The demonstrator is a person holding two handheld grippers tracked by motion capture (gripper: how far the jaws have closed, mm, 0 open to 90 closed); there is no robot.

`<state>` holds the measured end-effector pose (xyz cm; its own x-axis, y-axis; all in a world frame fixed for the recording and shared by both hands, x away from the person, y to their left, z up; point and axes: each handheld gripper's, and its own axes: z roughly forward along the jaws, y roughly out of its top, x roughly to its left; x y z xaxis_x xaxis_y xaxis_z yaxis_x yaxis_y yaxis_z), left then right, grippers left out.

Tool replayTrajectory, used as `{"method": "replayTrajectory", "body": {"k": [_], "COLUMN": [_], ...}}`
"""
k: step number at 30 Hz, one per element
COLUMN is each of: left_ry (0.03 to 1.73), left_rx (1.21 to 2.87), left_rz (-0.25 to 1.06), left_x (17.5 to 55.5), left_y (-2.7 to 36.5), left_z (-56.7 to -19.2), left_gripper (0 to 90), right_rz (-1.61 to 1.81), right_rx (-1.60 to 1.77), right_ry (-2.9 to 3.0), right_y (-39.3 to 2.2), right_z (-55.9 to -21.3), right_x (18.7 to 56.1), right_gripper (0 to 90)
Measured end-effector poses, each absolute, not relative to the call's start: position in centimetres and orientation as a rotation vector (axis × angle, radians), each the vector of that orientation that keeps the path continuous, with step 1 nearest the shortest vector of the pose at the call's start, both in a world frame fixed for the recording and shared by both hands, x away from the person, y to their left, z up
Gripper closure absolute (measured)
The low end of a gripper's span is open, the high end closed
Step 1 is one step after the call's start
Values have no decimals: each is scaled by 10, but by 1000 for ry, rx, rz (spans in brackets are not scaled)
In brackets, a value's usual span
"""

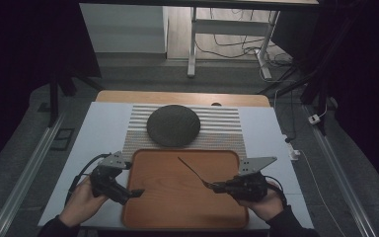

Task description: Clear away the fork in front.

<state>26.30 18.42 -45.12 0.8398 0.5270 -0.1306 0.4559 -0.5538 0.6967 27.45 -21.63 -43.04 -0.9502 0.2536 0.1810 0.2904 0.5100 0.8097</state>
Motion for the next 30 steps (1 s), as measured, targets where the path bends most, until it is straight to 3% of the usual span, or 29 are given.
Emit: {"method": "replayTrajectory", "body": {"k": [19, 25, 30], "left_ry": [391, 294, 214], "left_rx": [2379, 2450, 2473], "left_rz": [58, 54, 37], "left_x": [293, 289, 285], "left_y": [119, 102, 97], "left_z": [-452, -458, -461], "left_gripper": [5, 79, 252], "right_rz": [-1407, -1374, -1330], "right_rx": [-257, -185, -102], "right_ry": [-2624, -2626, -2644], "right_y": [-187, -178, -173], "right_z": [-427, -427, -427], "right_x": [263, 259, 257], "right_gripper": [893, 893, 893]}}
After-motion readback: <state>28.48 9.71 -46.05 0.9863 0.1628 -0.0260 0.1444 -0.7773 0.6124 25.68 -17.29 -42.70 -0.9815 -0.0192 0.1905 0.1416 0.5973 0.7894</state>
